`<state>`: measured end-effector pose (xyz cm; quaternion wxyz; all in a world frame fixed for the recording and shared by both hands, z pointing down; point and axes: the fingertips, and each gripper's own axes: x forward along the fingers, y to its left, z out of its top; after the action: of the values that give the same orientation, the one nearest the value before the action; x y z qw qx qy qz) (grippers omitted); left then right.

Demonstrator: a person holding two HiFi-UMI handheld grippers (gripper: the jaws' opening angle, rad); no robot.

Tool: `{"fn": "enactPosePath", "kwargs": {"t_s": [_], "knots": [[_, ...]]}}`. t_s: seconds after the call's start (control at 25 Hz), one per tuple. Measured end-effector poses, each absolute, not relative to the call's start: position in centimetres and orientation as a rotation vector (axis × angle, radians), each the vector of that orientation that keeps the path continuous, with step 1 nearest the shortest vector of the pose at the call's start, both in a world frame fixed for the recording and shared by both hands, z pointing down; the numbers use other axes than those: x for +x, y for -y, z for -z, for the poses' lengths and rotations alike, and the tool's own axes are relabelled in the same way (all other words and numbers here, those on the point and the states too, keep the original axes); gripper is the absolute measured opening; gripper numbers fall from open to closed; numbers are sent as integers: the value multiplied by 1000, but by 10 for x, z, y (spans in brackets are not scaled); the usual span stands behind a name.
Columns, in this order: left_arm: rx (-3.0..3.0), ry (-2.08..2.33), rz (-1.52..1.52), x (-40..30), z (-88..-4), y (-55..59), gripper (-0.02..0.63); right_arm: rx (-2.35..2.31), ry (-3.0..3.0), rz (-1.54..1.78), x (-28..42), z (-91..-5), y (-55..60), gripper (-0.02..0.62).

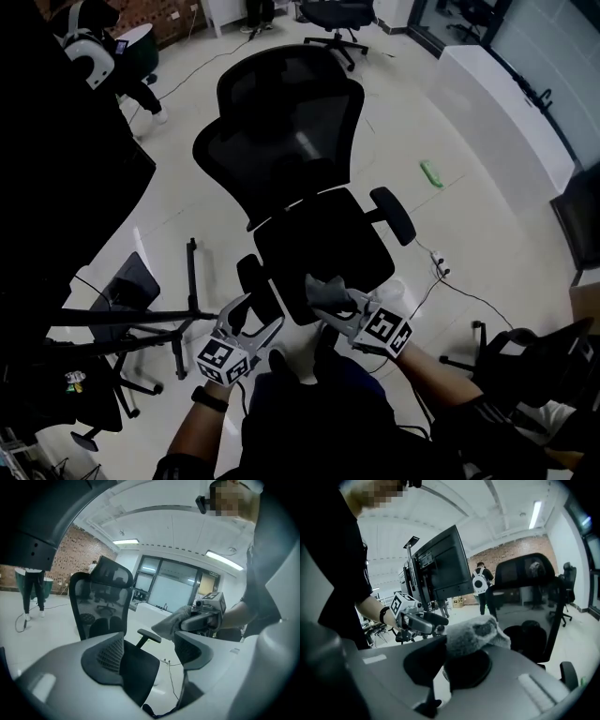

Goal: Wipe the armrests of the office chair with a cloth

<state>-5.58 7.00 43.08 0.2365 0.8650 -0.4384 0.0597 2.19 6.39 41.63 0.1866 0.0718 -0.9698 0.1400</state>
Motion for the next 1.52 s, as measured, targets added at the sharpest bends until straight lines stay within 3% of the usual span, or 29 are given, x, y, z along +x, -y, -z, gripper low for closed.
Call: {"fn": "enactPosePath", "kwargs": {"t_s": [0.4,0.88,1.52], "knots": [[2583,1028,-104,-34,-363,-143,360,604,2833,-395,58,-327,-128,17],[2689,864,-65,-45,-329,-256,360,900,2833,-328,50,-286,-256,17],[2756,834,-29,-9,-303,-264,360,979,2876,-210,83,-244,-259,17]]}}
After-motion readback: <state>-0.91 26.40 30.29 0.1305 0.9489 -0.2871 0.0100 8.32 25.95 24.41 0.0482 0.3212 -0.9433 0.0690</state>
